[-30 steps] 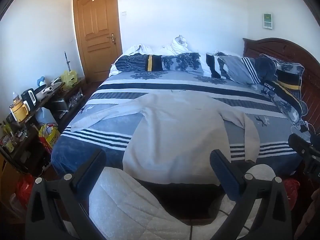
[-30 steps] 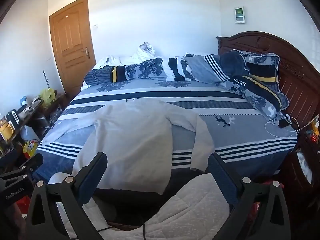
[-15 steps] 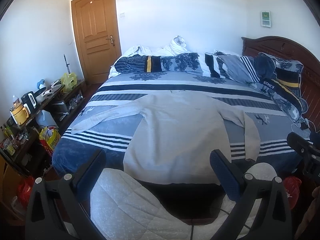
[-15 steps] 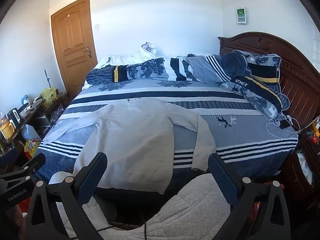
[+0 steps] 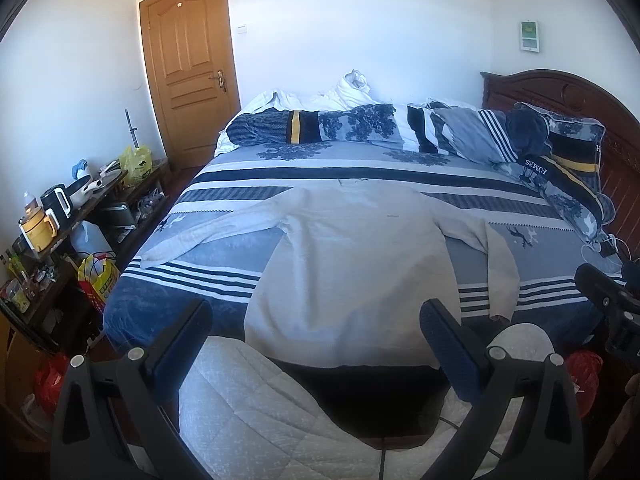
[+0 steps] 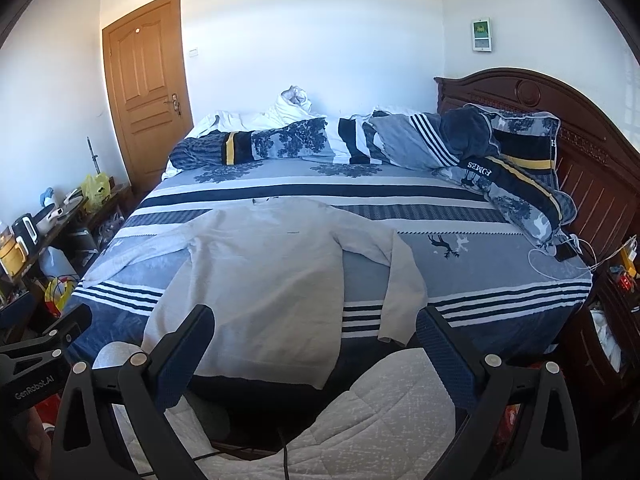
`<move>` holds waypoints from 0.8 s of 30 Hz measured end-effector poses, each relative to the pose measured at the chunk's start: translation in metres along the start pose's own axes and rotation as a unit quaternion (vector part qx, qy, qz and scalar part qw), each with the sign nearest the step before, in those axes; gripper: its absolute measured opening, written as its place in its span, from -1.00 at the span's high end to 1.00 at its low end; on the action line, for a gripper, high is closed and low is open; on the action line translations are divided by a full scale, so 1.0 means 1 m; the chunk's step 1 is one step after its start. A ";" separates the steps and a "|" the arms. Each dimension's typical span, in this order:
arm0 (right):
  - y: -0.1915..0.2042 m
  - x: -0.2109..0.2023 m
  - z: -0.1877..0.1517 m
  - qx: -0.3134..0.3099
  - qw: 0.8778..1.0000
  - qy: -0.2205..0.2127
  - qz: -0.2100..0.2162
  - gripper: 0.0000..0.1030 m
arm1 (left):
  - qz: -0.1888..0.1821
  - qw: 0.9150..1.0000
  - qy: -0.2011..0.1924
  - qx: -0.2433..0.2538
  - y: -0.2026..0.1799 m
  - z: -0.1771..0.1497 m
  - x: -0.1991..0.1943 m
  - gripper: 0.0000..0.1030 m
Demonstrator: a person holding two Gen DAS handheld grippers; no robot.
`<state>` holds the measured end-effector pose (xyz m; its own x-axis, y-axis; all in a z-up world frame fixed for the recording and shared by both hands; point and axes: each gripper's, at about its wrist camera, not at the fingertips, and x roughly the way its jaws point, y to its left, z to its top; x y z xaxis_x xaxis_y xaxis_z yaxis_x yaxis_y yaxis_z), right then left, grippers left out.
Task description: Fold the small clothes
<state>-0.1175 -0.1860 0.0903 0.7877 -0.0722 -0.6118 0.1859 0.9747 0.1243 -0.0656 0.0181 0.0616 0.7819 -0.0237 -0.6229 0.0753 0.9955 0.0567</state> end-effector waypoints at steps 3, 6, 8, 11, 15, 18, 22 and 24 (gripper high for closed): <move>0.001 -0.001 0.000 -0.003 1.000 -0.001 -0.001 -0.99 | -0.001 1.000 -0.001 0.000 0.000 0.000 0.000 -1.00; 0.003 -0.001 0.000 -0.006 1.000 -0.003 -0.004 -0.99 | -0.002 1.000 0.000 0.000 0.000 0.000 0.000 -1.00; 0.003 -0.001 0.000 -0.007 1.000 -0.003 -0.005 -0.99 | 0.000 1.000 0.000 0.001 -0.001 -0.002 0.000 -1.00; 0.004 -0.001 -0.002 -0.008 1.000 -0.003 -0.005 -0.99 | -0.001 1.000 -0.001 0.001 -0.001 -0.003 0.000 -1.00; 0.004 -0.002 -0.003 -0.008 1.000 -0.003 -0.005 -0.99 | 0.000 1.000 -0.001 0.001 -0.001 -0.003 -0.001 -1.00; 0.003 -0.002 -0.003 -0.007 1.000 -0.005 -0.005 -0.99 | 0.000 1.000 0.000 0.001 0.000 -0.003 -0.001 -1.00; 0.002 -0.002 -0.005 -0.006 1.000 -0.005 -0.005 -0.99 | 0.000 1.000 0.002 0.001 0.000 -0.005 -0.001 -1.00; 0.002 -0.002 -0.005 -0.007 1.000 -0.005 -0.005 -0.99 | 0.000 1.000 0.002 0.002 0.001 -0.005 -0.001 -1.00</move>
<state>-0.1216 -0.1831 0.0879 0.7920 -0.0847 -0.6046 0.1856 0.9769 0.1063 -0.0690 0.0193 0.0587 0.7795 -0.0232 -0.6259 0.0777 0.9952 0.0599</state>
